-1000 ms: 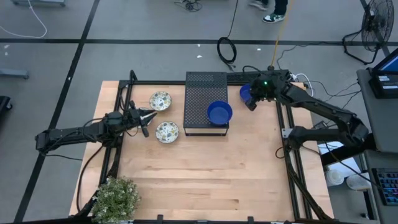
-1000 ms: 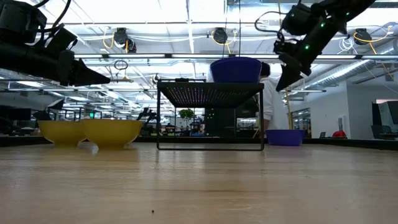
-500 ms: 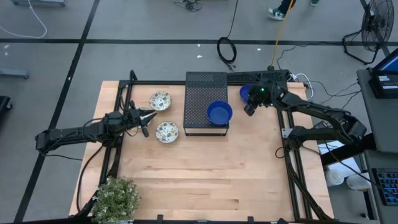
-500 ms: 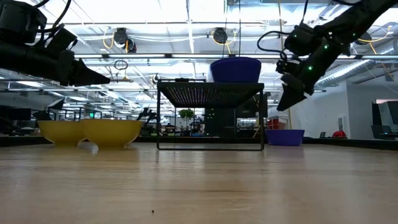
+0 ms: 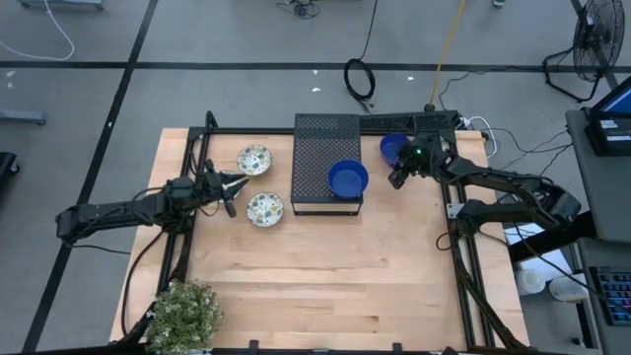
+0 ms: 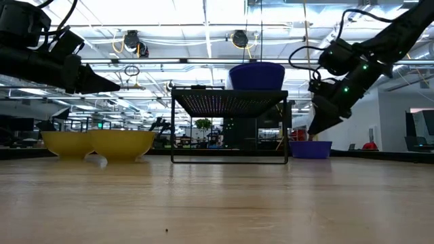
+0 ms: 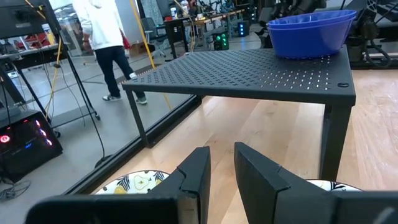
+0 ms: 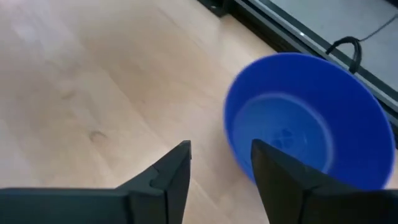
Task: Pick & Place Mini bowls
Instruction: Stack the blue bowl on the blue bowls on the shelf
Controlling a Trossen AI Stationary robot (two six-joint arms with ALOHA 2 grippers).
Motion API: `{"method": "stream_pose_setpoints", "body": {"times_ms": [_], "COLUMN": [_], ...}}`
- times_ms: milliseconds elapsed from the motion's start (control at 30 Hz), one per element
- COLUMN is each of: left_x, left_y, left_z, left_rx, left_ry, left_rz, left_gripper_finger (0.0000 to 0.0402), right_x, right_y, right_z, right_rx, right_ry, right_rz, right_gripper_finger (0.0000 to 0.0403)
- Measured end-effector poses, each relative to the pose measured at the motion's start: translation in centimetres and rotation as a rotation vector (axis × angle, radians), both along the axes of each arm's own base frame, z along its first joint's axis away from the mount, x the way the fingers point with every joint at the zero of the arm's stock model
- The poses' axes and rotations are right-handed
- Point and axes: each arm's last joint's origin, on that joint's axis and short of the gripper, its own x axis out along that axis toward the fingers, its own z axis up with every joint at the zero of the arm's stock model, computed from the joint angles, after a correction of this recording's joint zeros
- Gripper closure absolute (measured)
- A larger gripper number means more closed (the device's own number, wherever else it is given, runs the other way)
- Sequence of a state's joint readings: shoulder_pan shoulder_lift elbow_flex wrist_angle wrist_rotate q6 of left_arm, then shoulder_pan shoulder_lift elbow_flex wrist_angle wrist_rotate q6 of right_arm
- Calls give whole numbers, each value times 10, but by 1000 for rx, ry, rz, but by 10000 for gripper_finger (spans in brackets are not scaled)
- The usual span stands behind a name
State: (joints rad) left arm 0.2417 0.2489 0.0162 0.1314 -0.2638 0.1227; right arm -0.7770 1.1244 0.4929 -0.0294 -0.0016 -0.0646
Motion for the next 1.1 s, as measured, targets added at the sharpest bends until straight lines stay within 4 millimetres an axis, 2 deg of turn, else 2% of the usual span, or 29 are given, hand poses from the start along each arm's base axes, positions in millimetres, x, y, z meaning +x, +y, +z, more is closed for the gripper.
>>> {"method": "stream_pose_setpoints", "body": {"times_ms": [167,600,967,1100], "left_x": [0,0,0,0], "left_y": [0,0,0,0], "left_z": [0,0,0,0], "left_rx": [0,0,0,0], "left_ry": [0,0,0,0], "left_rz": [0,0,0,0], "left_gripper_finger": [325,325,325,325], "right_x": [-4,3,8,10], "right_y": [-4,-11,3,12], "right_z": [-3,-36,-34,-33], "right_rx": [8,103,284,322], "right_ry": [12,128,7,28], "right_rz": [-26,-4,104,158], "right_gripper_finger": [256,255,266,267]}}
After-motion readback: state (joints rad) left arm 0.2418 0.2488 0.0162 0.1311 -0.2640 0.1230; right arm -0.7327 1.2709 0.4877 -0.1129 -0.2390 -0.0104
